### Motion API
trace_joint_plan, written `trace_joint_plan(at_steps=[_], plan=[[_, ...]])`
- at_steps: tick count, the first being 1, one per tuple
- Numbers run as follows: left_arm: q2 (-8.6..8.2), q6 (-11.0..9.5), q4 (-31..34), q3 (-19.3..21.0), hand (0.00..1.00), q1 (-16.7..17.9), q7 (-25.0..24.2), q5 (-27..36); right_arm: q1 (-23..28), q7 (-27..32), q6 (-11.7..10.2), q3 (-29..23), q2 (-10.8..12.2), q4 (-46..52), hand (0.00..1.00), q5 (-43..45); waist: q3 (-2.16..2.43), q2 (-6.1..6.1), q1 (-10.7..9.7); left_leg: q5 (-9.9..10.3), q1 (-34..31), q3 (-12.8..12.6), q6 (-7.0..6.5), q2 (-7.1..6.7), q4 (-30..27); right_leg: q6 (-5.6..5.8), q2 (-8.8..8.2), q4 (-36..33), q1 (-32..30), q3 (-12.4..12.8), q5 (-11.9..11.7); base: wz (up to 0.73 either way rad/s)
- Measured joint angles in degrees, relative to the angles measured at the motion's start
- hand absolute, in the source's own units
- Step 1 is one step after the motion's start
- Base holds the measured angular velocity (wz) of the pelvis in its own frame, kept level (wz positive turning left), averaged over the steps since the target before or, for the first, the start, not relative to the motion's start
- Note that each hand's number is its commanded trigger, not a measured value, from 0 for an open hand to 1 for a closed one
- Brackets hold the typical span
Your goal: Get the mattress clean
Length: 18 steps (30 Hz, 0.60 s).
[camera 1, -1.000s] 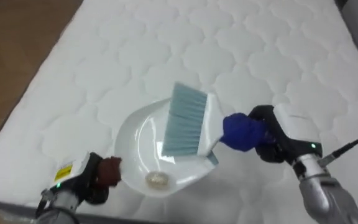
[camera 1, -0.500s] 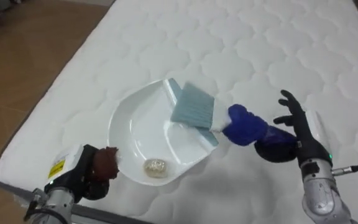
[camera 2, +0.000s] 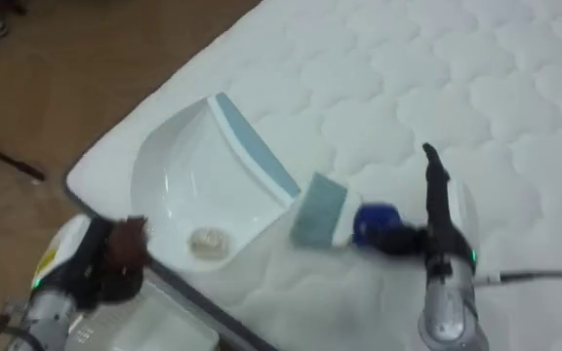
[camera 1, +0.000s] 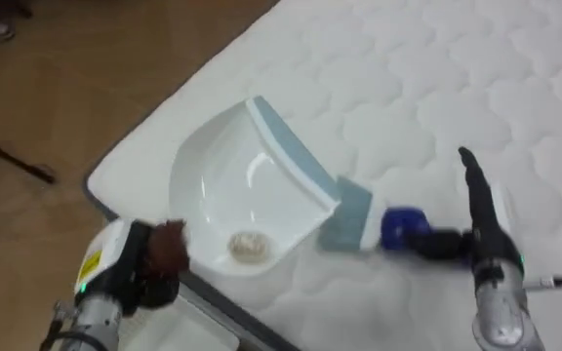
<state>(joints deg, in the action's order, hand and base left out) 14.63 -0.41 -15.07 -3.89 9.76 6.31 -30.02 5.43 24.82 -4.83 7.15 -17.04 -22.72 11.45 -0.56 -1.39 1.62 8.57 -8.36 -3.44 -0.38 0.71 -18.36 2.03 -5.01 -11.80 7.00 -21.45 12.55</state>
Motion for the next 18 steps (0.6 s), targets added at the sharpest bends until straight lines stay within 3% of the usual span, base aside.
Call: trace_joint_plan(at_steps=[1, 2, 5, 6, 7, 8, 9, 10, 11, 13, 15, 18], plan=[[-0.13, 0.0, -0.07, 0.42, 1.0, 0.01, -0.22, -0.02, 0.15, 0.02, -0.14, -0.11, 0.0, -0.55, 0.0, 0.01, -0.13, -0.21, 0.25, -0.28, -0.77, -3.39, -0.3, 0.58, -0.64, -0.17, -0.01, -0.05, 0.0, -0.09, 0.7, 1.1], [-0.14, 0.01, -0.12, 0.62, 1.0, 0.03, -0.33, -0.05, 0.1, 0.02, -0.19, -0.1, 0.0, -1.13, 0.0, 0.04, -0.15, -0.23, 0.62, -0.41, -1.28, -4.9, -0.44, 0.9, -1.12, -0.36, 0.04, -0.09, 0.05, -0.63, 0.98, 0.97], [-0.22, 0.02, -0.12, 0.95, 1.0, -0.07, -0.36, 0.36, 0.17, 0.03, -0.16, -0.11, -0.04, -1.56, 0.0, -0.49, -0.19, 0.31, 0.4, -2.66, -4.49, -9.76, -1.43, 1.61, -1.33, -0.69, -0.04, 0.08, -0.11, -7.84, 1.98, 1.12], [-0.56, 0.03, -0.18, 0.95, 1.0, -0.1, -0.37, 0.9, 0.2, 0.03, -0.12, -0.12, -0.13, -1.71, 0.0, -0.55, -0.27, 0.53, -0.24, -2.59, -5.63, -13.95, -2.23, 2.48, -2.96, -0.7, -1.33, 0.11, -0.06, -12.86, 3.09, 1.1], [-0.9, 0.04, -0.66, 0.85, 1.0, 0.04, -0.61, 1.42, 0.7, -0.11, 0.34, -0.11, 0.15, -1.96, 0.0, -0.51, -0.33, 0.55, -0.43, 0.84, -6.02, -18.34, -3.52, 5.08, -9.91, -0.28, -1.81, -0.41, 0.91, -17.97, 3.61, 0.99], [-0.87, 0.06, -0.94, 0.85, 1.0, 0.07, -0.79, 1.86, 0.9, -0.36, 0.65, -0.09, 0.41, -1.96, 0.0, -0.49, -0.06, 1.07, -0.47, 2.92, -5.54, -19.8, -3.19, 6.34, -13.4, 0.04, -1.69, -0.39, 1.64, -19.85, 3.82, 0.83], [-0.86, 0.09, -1.1, 0.89, 1.0, 0.01, -0.87, 2.28, 0.88, -0.79, 1.22, -0.15, 0.87, -1.98, 0.0, -0.46, -0.03, 1.61, -1.05, 5.93, -4.6, -21.2, -1.8, 8.32, -16.89, 0.56, -1.32, -1.38, 2.59, -22.56, 4.48, 0.92], [-1.07, 0.14, -1.1, 0.87, 1.0, -0.46, -0.91, 2.29, 0.65, -1.33, 1.35, -0.69, 1.29, -1.98, 0.0, -0.51, -0.31, 2.41, -1.45, 7.16, -4.85, -21.01, -1.55, 8.29, -15.99, 1.1, -1.0, -3.66, 3.0, -23.3, 5.33, 0.97], [-1.18, 0.2, -1.09, 0.84, 1.0, -0.67, -0.92, 2.28, 0.65, -1.55, 1.59, -0.97, 1.63, -1.97, 0.0, -0.54, -0.29, 2.32, -1.74, 7.28, -4.82, -20.41, -1.78, 7.68, -14.96, 1.02, -1.2, -4.82, 2.63, -22.62, 5.67, 1.04], [-1.76, 0.46, -1.06, 0.6, 1.0, -0.78, -0.89, 2.24, 0.7, -2.01, 1.86, -1.26, 1.93, -2.08, 0.0, -0.45, -0.19, 1.85, -2.83, 5.92, -3.84, -17.21, -3.12, 3.81, -9.48, 0.6, -2.27, -8.13, 0.17, -15.94, 6.03, 0.92], [-1.98, 0.51, -1.05, 0.32, 1.0, -0.73, -0.87, 2.22, 0.79, -2.11, 1.93, -1.28, 1.96, -2.09, 0.0, -0.53, -0.21, 1.82, -2.09, 4.68, -3.16, -16.44, -3.56, 2.21, -7.2, 0.59, -3.13, -9.67, -0.41, -14.14, 6.02, 0.46], [-1.97, 0.45, -0.68, 0.8, 1.0, -0.75, -0.77, 2.22, 0.66, -2.36, 1.94, -0.98, 2.49, -2.08, 0.0, -1.15, -0.18, 1.88, 0.81, 4.41, -3.14, -16.06, -3.61, 1.12, -6.74, 0.63, -3.53, -9.81, 0.01, -15.29, 6.0, 0.2]])
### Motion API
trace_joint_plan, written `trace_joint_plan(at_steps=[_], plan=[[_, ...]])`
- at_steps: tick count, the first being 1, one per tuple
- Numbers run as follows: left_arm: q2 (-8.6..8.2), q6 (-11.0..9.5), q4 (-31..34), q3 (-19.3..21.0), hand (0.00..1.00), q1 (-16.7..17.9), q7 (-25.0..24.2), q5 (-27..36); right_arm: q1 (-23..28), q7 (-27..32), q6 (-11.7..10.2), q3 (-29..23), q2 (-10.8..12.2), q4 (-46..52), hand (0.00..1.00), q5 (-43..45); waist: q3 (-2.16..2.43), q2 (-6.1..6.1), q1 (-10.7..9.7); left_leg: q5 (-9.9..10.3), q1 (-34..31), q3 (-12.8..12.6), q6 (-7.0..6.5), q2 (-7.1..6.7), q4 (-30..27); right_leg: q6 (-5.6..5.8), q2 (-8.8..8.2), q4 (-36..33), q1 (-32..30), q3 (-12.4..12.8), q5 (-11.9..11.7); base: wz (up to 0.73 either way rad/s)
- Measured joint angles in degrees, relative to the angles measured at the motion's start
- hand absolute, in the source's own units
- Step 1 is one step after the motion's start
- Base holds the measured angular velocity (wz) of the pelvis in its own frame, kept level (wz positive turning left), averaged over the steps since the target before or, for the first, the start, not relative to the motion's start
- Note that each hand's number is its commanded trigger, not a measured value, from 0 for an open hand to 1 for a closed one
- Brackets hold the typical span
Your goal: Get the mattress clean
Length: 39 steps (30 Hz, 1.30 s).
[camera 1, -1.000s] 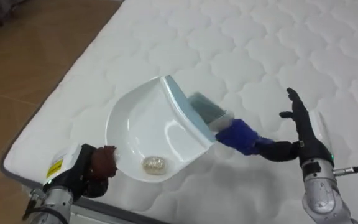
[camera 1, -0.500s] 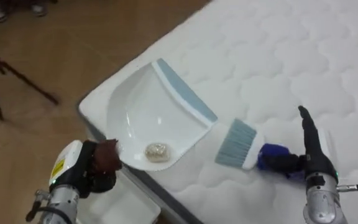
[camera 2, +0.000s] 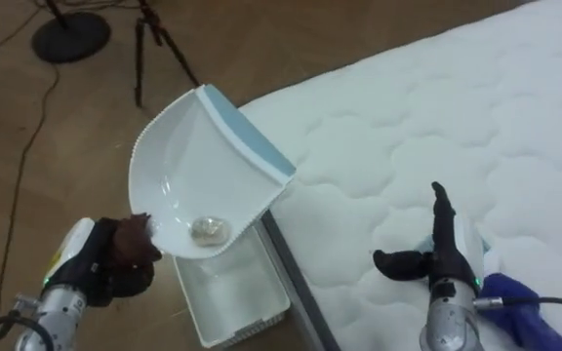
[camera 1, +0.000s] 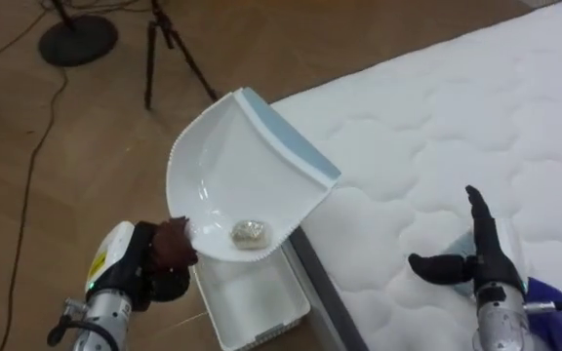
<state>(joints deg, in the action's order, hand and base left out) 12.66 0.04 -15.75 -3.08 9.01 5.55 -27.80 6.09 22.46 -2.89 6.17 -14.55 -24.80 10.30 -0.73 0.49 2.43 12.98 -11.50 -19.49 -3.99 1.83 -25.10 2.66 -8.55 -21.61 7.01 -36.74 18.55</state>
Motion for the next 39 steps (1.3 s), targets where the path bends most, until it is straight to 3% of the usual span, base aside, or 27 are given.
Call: trace_joint_plan(at_steps=[2, 5, 7, 8, 10, 11, 14, 15, 16, 17, 18, 19, 22, 26, 27, 32, 35, 37, 39], plan=[[0.0, -0.03, -0.01, 0.39, 1.0, 0.0, 0.01, -0.52, -0.32, 0.07, 0.0, 0.04, 0.3, -0.04, 0.0, -0.08, 0.03, -0.11, 0.73, -0.18, -0.2, 1.47, -0.31, -0.67, 0.38, 0.04, -0.13, -0.27, 0.46, -0.5, -0.02, 0.35], [0.01, -0.1, 0.08, 0.43, 1.0, 0.05, 0.01, -1.14, -0.8, 0.62, -0.03, 0.0, 0.34, 0.0, 0.0, -0.4, 0.12, -0.27, 1.59, -0.45, -0.26, 2.62, -0.99, -1.23, 0.82, 0.09, -2.26, -6.44, -0.95, 0.06, -0.06, 0.41], [0.1, -0.31, 0.07, 0.59, 1.0, 0.07, 0.01, -1.23, -0.62, 0.64, -0.04, -0.03, 0.33, -0.04, 0.0, -1.01, 0.14, -0.29, 2.31, -0.08, 0.12, 5.22, -1.62, -1.9, 0.43, 0.28, -4.77, -16.31, -5.02, 3.02, -1.32, 0.42], [0.12, -0.36, 0.06, 0.6, 1.0, 0.07, 0.1, -1.4, -0.55, 0.63, -0.08, -0.04, 0.33, -0.06, 0.0, -0.94, 0.17, -0.22, 2.35, 0.02, 0.21, 6.18, -1.76, -2.02, 0.34, 0.1, -4.75, -17.72, -6.0, 4.66, -1.11, 0.51], [0.09, -0.71, 0.07, 0.58, 1.0, 0.06, 0.6, -2.44, -0.56, 0.65, -0.35, -0.47, 0.31, -0.09, 0.0, -0.9, 0.22, -0.12, 2.2, 0.09, 0.37, 9.16, -2.03, -2.51, 0.52, -0.13, -3.06, -19.12, -11.02, 10.73, 0.53, 0.59], [0.09, -0.72, 0.04, 0.49, 1.0, 0.07, 0.6, -2.55, -0.54, 0.7, -0.35, -0.57, 0.29, -0.26, 0.0, -0.9, 0.2, -0.12, 2.05, 0.04, 0.51, 9.9, -2.04, -2.77, 0.49, -0.15, -2.64, -18.85, -12.11, 12.03, 0.63, 0.79], [0.31, -0.76, 0.01, -0.47, 1.0, 0.28, 0.55, -1.92, -0.15, 1.55, -0.34, -0.41, 0.53, -1.53, 0.0, -0.91, 0.0, -0.42, 0.13, -0.83, 2.14, 14.95, -2.34, -4.78, 1.37, -0.24, 0.09, -13.45, -14.88, 18.88, 0.49, 1.03], [0.56, -0.76, 0.01, -0.54, 1.0, 0.23, 0.55, -1.32, -0.15, 1.81, -0.35, -0.19, 0.66, -1.58, 0.0, -0.84, 0.02, -0.74, -1.31, -1.08, 2.03, 17.07, -2.32, -5.51, 1.31, -0.54, 1.03, -10.01, -16.15, 22.79, -0.06, 1.09], [0.85, -0.76, -0.01, -0.54, 1.0, 0.22, 0.55, -1.0, -0.12, 1.94, -0.47, -0.15, 0.77, -1.88, 0.0, -0.8, 0.01, -0.71, -2.35, -1.13, 1.86, 19.66, -2.27, -6.03, 1.07, -0.25, 2.54, -6.74, -16.89, 26.46, -1.98, 1.1], [1.14, -0.76, -0.02, -0.59, 1.0, 0.21, 0.55, -1.03, -0.01, 2.05, -0.49, -0.15, 0.85, -2.05, 0.0, -0.83, 0.06, -0.76, -2.66, -1.17, 1.65, 20.87, -2.2, -6.44, 0.99, -0.39, 3.19, -5.03, -17.07, 27.86, -3.37, 1.13], [1.87, -0.82, 0.0, -0.61, 1.0, 0.2, 0.55, -1.05, 0.14, 2.59, -0.51, 0.0, 0.88, -2.05, 0.0, -0.82, 0.34, -1.2, -3.28, -1.2, 0.92, 23.07, -1.7, -7.41, 0.29, -0.41, 4.14, -2.52, -17.14, 30.25, -7.41, 1.01], [1.97, -0.79, -0.54, -0.81, 1.0, 0.2, 0.54, -1.07, 0.36, 3.08, -0.65, -0.09, 0.61, -2.33, 0.0, -0.9, 0.4, -0.84, -4.01, -0.87, 0.24, 24.66, -1.15, -7.47, -0.3, -1.49, 4.68, -1.49, -16.46, 30.11, -8.65, 0.84], [2.21, -0.8, -1.46, -1.0, 1.0, 0.19, 0.55, -1.11, 0.32, 3.31, -0.71, -0.1, 0.4, -2.75, 0.0, -0.9, 0.2, 0.13, -3.61, -0.89, -0.43, 26.23, -0.23, -7.01, -0.25, -2.23, 5.37, 0.92, -15.12, 27.23, -8.43, 0.45], [2.27, -0.77, -3.75, -1.13, 1.0, -0.25, 1.1, -1.07, 0.22, 3.12, -0.92, -0.07, 0.4, -2.54, 0.0, -0.87, 0.17, 0.1, -3.82, -0.79, -0.71, 26.08, 0.07, -6.56, 0.42, -2.71, 5.65, 0.95, -14.81, 25.96, -7.72, 0.27], [2.49, -0.77, -4.1, -1.37, 1.0, -0.69, 1.34, -1.01, 0.24, 3.01, -1.18, -0.04, 0.39, -2.55, 0.0, -0.85, -0.08, 0.07, -3.94, -0.78, -1.0, 26.18, 0.08, -6.52, 0.52, -2.84, 5.6, 0.95, -14.94, 25.71, -7.51, 0.25], [2.61, -0.85, -10.64, -1.84, 1.0, -5.2, 2.75, -3.39, -0.95, 2.86, -1.53, 0.33, 0.39, -5.26, 0.0, -0.48, -0.42, 0.31, -3.92, -0.62, -3.33, 25.91, 0.27, -6.42, 0.46, -2.96, 5.51, 0.46, -16.86, 25.31, -6.71, 0.16], [3.54, -0.82, -14.03, -2.25, 1.0, -7.72, 3.96, -4.43, -2.61, 2.85, -1.58, 0.35, 0.38, -8.32, 0.0, -0.28, -0.53, 0.46, -4.75, -0.56, -6.19, 24.12, 0.19, -6.13, -0.62, -3.0, 4.71, -1.52, -20.07, 25.01, -6.05, 0.17], [4.17, -0.78, -17.28, -3.59, 1.0, -10.59, 4.47, -4.41, -2.63, 2.75, -1.59, 0.3, -0.1, -8.71, 0.0, -0.17, -1.14, 1.41, -5.4, -0.2, -8.44, 21.53, -0.29, -5.34, -2.64, -2.75, 4.34, -4.18, -22.34, 25.37, -5.53, 0.22], [4.88, -0.78, -19.91, -5.1, 1.0, -12.66, 4.54, -4.42, -2.6, 2.44, -1.59, 0.4, -0.54, -9.04, 0.0, -0.11, -1.33, 1.75, -5.54, 0.01, -9.71, 20.4, -0.63, -5.59, -3.05, -2.45, 3.49, -6.99, -24.65, 25.85, -4.65, 0.0]])
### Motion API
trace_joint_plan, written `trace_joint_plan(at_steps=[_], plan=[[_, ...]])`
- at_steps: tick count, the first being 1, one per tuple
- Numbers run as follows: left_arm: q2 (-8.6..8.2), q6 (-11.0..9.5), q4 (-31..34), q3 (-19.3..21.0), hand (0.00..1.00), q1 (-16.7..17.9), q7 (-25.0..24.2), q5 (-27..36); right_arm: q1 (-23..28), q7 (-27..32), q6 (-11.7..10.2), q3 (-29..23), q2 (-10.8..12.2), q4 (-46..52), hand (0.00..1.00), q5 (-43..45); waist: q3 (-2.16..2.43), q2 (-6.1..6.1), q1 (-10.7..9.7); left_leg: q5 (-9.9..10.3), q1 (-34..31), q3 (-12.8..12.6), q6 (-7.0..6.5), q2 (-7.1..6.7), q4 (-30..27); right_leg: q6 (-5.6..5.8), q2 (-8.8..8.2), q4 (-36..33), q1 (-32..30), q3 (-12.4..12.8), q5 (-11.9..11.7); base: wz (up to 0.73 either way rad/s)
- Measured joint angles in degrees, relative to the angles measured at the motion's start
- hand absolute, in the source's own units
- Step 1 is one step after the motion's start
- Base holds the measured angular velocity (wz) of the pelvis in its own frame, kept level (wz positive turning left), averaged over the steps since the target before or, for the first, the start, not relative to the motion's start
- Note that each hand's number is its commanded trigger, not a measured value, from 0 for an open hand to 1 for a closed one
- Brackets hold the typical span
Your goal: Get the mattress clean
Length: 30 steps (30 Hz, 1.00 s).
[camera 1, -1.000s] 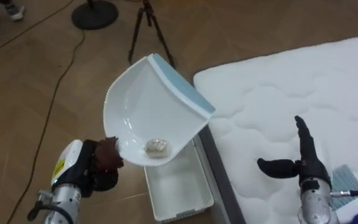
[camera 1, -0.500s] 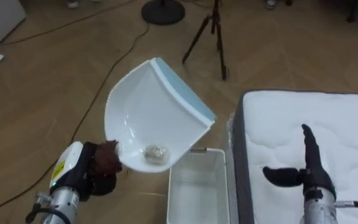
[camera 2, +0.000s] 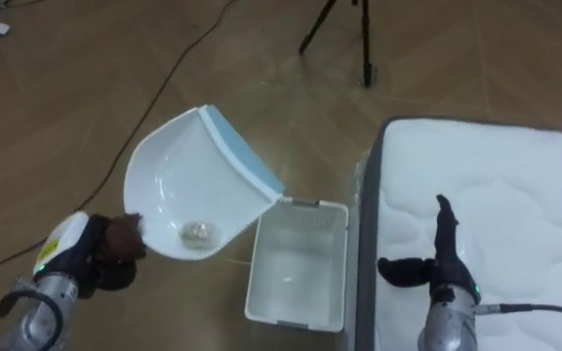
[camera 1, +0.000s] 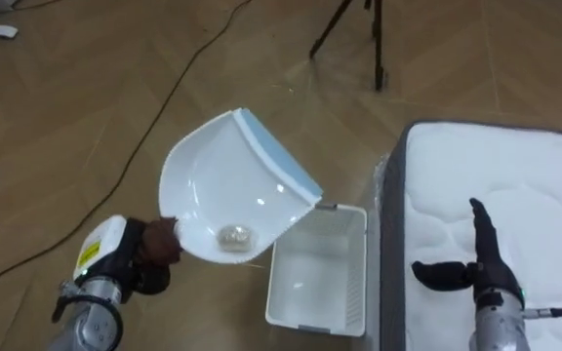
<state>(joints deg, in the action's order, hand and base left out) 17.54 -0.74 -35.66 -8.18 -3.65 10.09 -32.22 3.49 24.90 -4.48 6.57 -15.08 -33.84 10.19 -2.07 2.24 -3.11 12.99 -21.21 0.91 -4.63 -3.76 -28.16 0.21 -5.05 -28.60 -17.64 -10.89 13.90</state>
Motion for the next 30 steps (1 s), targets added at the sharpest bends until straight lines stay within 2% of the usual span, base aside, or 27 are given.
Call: trace_joint_plan(at_steps=[3, 5, 6, 7, 8, 9, 10, 12, 13, 16, 19, 21, 25, 28, 30], plan=[[2.2, 0.0, -3.72, -2.39, 1.0, -3.08, 0.07, 0.0, -0.05, -0.09, -0.67, 0.64, -0.71, -0.49, 0.0, 1.3, -0.3, 0.63, -0.71, 0.14, -2.47, -1.13, -0.27, -0.8, -1.24, 0.14, -0.85, -3.53, -3.76, 1.53, 1.32, -0.11], [3.7, 0.24, -4.88, -3.61, 1.0, -4.82, 0.16, -0.03, -0.49, -0.08, -1.11, 1.07, -1.12, -1.22, 0.0, 1.44, -0.68, 1.7, -1.75, 0.32, -4.33, -1.5, -0.56, -0.98, -2.67, 0.17, -0.95, -5.36, -5.92, 2.06, 1.77, -0.02], [4.85, 0.41, -5.12, -4.72, 1.0, -6.06, 0.22, -1.05, -1.2, -0.1, -1.36, 1.07, -1.52, -2.36, 0.0, 1.62, -0.98, 2.63, -2.59, 0.39, -5.69, -1.78, -0.68, -1.03, -3.56, 0.25, -1.04, -6.38, -7.44, 2.59, 1.85, -0.12], [6.0, 0.41, -5.49, -5.94, 1.0, -7.18, 0.36, -1.67, -1.76, -0.12, -1.36, 1.09, -1.87, -3.54, 0.0, 2.1, -1.06, 3.45, -2.91, 0.27, -6.57, -2.53, -0.88, -1.15, -3.73, 0.33, -1.18, -7.27, -8.83, 3.24, 1.91, -0.17], [6.36, 0.38, -6.06, -6.38, 1.0, -7.78, 0.43, -2.1, -1.83, -0.13, -1.34, 1.08, -2.13, -3.98, 0.0, 2.4, -0.91, 4.01, -3.11, 0.22, -6.95, -2.92, -0.97, -1.19, -3.79, 0.34, -1.54, -7.64, -9.49, 3.53, 1.94, -0.25], [7.11, 0.4, -6.97, -7.2, 1.0, -8.69, 0.55, -2.35, -1.82, -0.16, -1.34, 1.08, -2.58, -4.15, 0.0, 3.46, -0.95, 4.78, -3.77, 0.12, -7.27, -3.74, -1.11, -1.45, -3.83, 0.38, -2.13, -8.76, -10.57, 4.05, 2.23, -0.13], [7.64, 0.45, -8.22, -8.21, 1.0, -9.73, 0.6, -2.36, -1.85, -0.14, -1.75, 1.17, -3.07, -4.15, 0.0, 4.5, -1.0, 5.63, -5.14, 0.0, -7.31, -4.08, -1.3, -2.04, -3.82, 0.44, -2.92, -10.05, -11.16, 4.39, 2.85, -0.07], [8.63, 0.5, -8.95, -10.24, 1.0, -11.12, 0.61, -2.21, -2.52, -0.09, -2.72, 1.57, -3.61, -4.03, 0.0, 6.2, -0.95, 6.33, -6.4, -0.02, -7.45, -5.19, -1.36, -2.61, -3.94, 0.59, -3.63, -11.99, -12.49, 5.39, 3.64, -0.08], [9.06, 0.42, -9.46, -11.37, 1.0, -12.5, 0.62, -2.23, -3.24, 0.01, -3.13, 2.03, -3.79, -4.01, 0.0, 6.64, -0.93, 6.66, -7.25, -0.04, -7.88, -5.65, -1.41, -3.02, -4.26, 0.67, -3.93, -13.24, -13.44, 6.18, 4.18, -0.06], [10.14, 0.19, -9.93, -13.03, 1.0, -15.21, 0.77, -2.29, -4.69, 0.14, -3.28, 3.43, -4.2, -3.75, 0.0, 9.82, -0.96, 7.78, -9.04, -0.01, -9.31, -6.33, -1.45, -3.1, -5.11, 0.55, -4.03, -14.57, -15.3, 6.77, 4.69, -0.02], [10.89, 0.44, -10.47, -14.62, 1.0, -17.51, 0.78, -5.18, -4.72, 0.34, -4.26, 4.27, -5.52, -3.38, 0.0, 11.88, -0.98, 8.66, -9.51, 0.02, -9.76, -7.69, -1.43, -3.08, -5.17, 0.57, -3.95, -15.84, -16.91, 8.01, 5.08, -0.15], [11.72, 0.74, -10.47, -15.37, 1.0, -18.6, 0.89, -7.01, -4.97, 0.71, -4.28, 5.11, -5.76, -2.73, 0.0, 12.43, -0.98, 8.71, -9.54, 0.02, -10.19, -8.81, -1.43, -3.08, -5.12, 0.49, -3.94, -16.92, -18.28, 9.05, 5.36, -0.16], [13.25, 2.27, -10.47, -19.15, 1.0, -19.96, 1.05, -9.63, -4.6, 0.83, -4.18, 6.37, -5.98, -0.76, 0.0, 12.72, -0.97, 9.38, -11.05, 0.09, -10.61, -10.38, -1.32, -2.66, -4.92, 0.05, -4.29, -17.74, -19.42, 9.3, 5.85, 0.0], [13.51, 3.05, -10.85, -21.48, 1.0, -21.86, 0.69, -12.18, -4.1, 1.41, -4.1, 6.7, -6.47, 0.69, 0.0, 12.61, -1.23, 10.18, -11.62, 0.1, -11.16, -11.61, -1.29, -2.49, -4.98, -0.01, -4.6, -18.52, -20.35, 9.21, 6.22, 0.05], [13.51, 3.25, -12.09, -21.68, 1.0, -23.25, 0.62, -13.54, -4.04, 1.72, -4.15, 7.04, -6.85, 1.44, 0.0, 12.69, -1.43, 10.58, -11.81, 0.1, -11.4, -12.15, -1.3, -2.44, -4.95, -0.13, -4.77, -18.88, -20.85, 9.35, 6.31, -0.04]])
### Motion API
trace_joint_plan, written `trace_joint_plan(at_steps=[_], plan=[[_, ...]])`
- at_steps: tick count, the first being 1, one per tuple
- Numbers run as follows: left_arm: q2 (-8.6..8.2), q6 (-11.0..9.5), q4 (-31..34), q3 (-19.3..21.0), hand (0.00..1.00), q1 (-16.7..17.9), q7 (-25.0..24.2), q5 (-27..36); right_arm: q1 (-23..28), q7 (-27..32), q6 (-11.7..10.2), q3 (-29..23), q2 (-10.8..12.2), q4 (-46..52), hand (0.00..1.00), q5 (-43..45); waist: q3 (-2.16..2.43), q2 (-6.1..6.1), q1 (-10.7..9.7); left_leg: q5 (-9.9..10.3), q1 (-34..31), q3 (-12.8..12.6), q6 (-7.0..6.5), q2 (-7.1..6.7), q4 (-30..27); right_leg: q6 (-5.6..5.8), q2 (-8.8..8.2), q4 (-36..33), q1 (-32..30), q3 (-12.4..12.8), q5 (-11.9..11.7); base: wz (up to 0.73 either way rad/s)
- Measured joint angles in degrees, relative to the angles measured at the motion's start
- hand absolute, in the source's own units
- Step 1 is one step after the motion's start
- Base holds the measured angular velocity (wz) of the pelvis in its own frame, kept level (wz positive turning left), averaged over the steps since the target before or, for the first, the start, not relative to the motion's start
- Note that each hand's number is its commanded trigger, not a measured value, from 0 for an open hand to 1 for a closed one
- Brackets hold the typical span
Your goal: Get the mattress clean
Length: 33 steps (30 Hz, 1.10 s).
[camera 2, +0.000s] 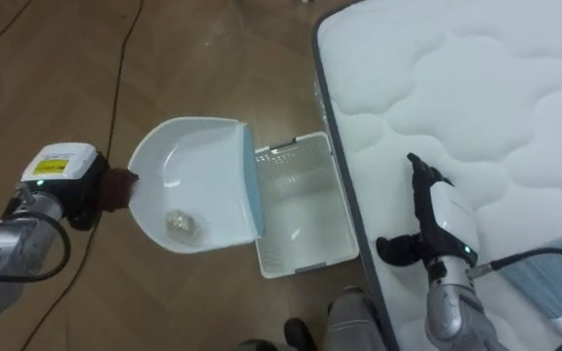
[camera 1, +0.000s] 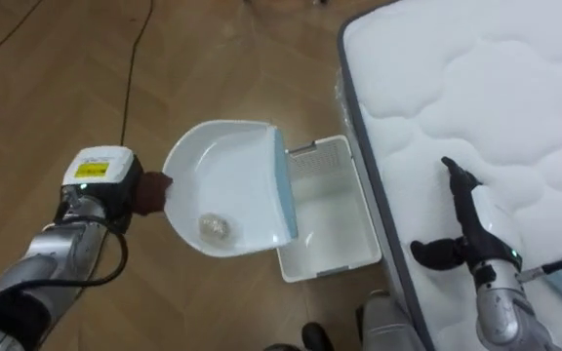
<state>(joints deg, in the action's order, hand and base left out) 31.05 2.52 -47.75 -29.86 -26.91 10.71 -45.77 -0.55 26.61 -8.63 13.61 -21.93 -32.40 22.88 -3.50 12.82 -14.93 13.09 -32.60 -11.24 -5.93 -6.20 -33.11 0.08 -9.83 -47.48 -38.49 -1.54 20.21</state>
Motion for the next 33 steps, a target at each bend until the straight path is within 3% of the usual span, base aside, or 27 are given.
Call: trace_joint_plan(at_steps=[6, 13, 17, 21, 27, 33], plan=[[1.78, 1.37, -3.03, -2.14, 1.0, -3.82, -0.64, -0.03, -0.11, 0.23, 0.02, 0.92, -0.36, 1.64, 0.0, 0.19, -0.25, 1.12, -0.96, 0.02, 0.15, -2.59, -0.02, 0.65, 0.57, 0.01, 0.34, -0.45, -0.86, 1.49, 0.2, -0.04], [2.06, 3.64, -9.03, -2.28, 1.0, -8.46, -4.0, 0.0, -0.15, -0.55, 0.41, 1.08, -0.38, 2.79, 0.0, 0.19, -0.37, 1.36, -1.13, 0.32, 0.15, -5.78, -0.17, 1.88, 0.41, -0.19, 0.72, -1.18, -1.65, 1.99, 0.36, -0.04], [2.41, 3.97, -11.49, -2.27, 1.0, -8.54, -5.59, 0.15, -0.1, -0.61, 1.24, 1.25, -0.22, 3.87, 0.0, 0.17, -0.36, 1.69, -1.05, 0.4, -0.17, -6.14, -0.08, 2.24, 0.21, -0.22, 1.15, -1.24, -2.02, 2.27, 0.38, -0.02], [3.99, 4.81, -13.92, -2.27, 1.0, -8.55, -8.66, 0.11, -0.09, -0.66, 1.3, 1.49, -0.23, 4.43, 0.0, 0.17, -0.35, 1.75, -0.61, 0.64, -0.73, -6.88, -0.01, 2.58, -0.18, -0.23, 1.6, -1.57, -3.0, 2.92, 0.37, -0.08], [6.58, 5.57, -15.71, -2.25, 1.0, -8.58, -11.33, 0.07, 0.26, -1.17, 3.27, 1.51, -0.25, 6.1, 0.0, 0.48, -0.34, 1.76, -0.39, 0.75, -0.89, -6.92, -0.02, 2.62, -0.23, -0.23, 1.61, -1.53, -3.08, 2.89, 0.38, 0.0], [7.19, 6.68, -16.63, -2.25, 1.0, -8.73, -12.35, 0.07, 0.44, -1.11, 3.92, 1.5, -0.29, 6.29, 0.0, 1.17, -0.34, 1.77, -0.31, 0.77, -0.9, -6.91, -0.05, 2.61, -0.31, -0.23, 1.42, -1.56, -3.0, 2.67, 0.38, 0.0]])
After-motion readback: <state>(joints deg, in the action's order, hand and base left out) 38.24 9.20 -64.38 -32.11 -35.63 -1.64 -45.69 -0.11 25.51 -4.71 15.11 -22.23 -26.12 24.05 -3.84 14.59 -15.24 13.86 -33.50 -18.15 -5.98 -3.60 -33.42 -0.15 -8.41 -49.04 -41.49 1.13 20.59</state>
